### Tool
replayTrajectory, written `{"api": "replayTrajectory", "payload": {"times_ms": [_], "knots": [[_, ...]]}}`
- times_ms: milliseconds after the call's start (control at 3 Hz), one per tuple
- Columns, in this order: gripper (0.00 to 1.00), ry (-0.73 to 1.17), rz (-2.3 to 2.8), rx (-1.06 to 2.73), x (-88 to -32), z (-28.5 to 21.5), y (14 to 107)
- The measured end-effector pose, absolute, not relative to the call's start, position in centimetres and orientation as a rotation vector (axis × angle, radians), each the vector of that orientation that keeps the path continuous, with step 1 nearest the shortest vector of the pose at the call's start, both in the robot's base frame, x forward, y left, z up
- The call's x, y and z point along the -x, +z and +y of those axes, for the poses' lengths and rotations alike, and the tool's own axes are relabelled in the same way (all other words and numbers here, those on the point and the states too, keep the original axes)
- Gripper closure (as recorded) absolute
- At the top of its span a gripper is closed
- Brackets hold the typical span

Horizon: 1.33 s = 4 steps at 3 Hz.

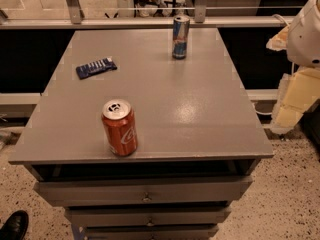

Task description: Pick redbull can

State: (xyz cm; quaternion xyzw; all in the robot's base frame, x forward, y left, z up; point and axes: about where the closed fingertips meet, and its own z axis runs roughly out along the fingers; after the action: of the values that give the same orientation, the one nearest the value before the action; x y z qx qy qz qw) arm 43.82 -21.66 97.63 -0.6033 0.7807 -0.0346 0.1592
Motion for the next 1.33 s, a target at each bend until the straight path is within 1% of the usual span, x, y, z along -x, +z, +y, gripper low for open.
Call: {"api": "replayTrajectory", "payload": {"times_ms": [333,667,1000,1333], "knots": [[0.00,-0.099,2.231,1.724,-43.8,-21.7,97.6],[0.00,-0.114,2.163,1.701,-45.9,-21.8,97.5],[0.00,-0.132,2.095,1.614,-50.8,-22.7,96.8],[0.00,-0.073,2.027,1.505,-56.9,-22.9,96.2]]}}
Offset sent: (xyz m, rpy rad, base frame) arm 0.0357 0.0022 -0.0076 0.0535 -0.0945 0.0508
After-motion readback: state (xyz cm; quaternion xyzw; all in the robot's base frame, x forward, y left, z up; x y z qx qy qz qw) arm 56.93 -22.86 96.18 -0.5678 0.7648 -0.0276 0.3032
